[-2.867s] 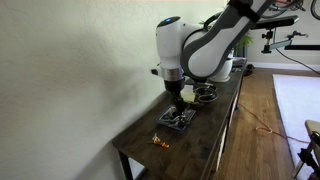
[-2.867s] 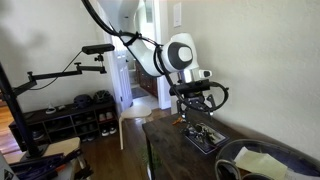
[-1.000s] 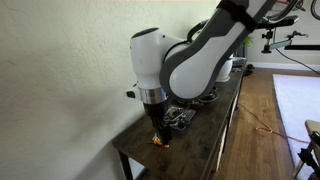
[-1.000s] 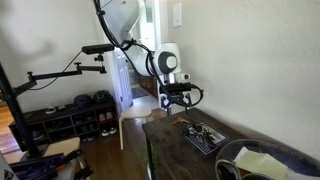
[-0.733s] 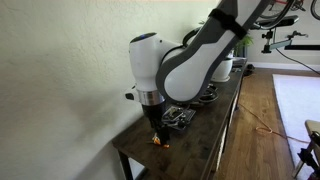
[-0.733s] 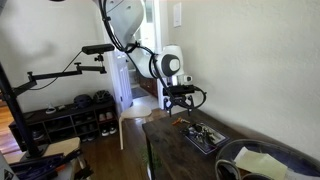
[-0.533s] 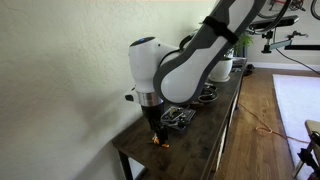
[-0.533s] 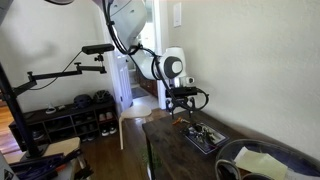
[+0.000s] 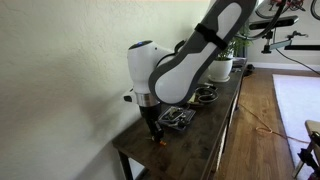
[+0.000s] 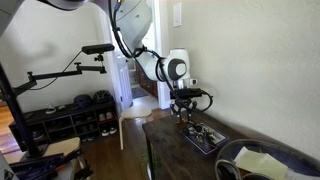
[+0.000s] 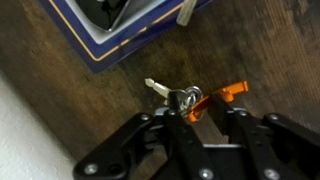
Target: Pick the keys and put them on the object
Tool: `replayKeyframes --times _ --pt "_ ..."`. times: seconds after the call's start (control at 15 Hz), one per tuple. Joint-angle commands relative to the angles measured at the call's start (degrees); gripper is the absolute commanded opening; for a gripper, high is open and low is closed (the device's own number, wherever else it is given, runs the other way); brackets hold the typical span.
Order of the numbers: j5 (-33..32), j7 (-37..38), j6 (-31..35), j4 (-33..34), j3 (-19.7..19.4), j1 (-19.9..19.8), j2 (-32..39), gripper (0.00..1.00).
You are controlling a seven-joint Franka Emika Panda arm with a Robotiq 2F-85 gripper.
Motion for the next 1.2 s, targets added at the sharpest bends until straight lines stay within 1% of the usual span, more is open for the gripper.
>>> replayKeyframes --times 0.0,0.27,0.33,1.13 --pt "1.2 -1.9 -1.6 1.0 0.4 -0.5 0.4 0.08" --pt "1.0 -1.6 -1.3 0.6 0.2 -0.4 -0.6 0.03" --pt "1.0 -1.5 -1.1 0.2 0.2 -0.4 -0.9 0.07" --pt "0.0 0.7 -0.7 -5.0 -0.6 0.5 -8.6 0.07"
